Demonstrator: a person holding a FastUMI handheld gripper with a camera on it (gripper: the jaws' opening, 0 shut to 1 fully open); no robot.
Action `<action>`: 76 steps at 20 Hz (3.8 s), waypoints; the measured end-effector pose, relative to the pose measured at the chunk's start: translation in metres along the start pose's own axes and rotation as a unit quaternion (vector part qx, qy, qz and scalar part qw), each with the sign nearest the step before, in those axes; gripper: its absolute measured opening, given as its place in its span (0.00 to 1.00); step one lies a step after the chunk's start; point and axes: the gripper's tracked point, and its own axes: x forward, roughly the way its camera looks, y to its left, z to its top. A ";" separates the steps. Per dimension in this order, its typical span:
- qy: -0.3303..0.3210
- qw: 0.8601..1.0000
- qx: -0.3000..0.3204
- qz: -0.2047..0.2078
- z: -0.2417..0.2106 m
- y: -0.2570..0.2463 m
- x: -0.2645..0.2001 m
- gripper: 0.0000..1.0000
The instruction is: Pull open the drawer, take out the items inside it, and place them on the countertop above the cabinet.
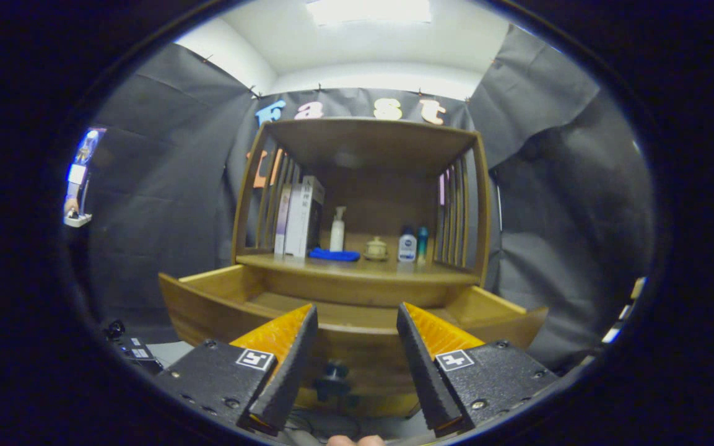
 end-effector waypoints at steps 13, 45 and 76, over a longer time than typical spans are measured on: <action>0.424 0.903 0.028 0.064 -0.077 0.010 0.096 0.87; 0.383 0.922 0.019 0.046 0.028 -0.009 0.160 0.19; 0.366 0.924 0.115 -0.004 0.001 -0.022 0.324 0.66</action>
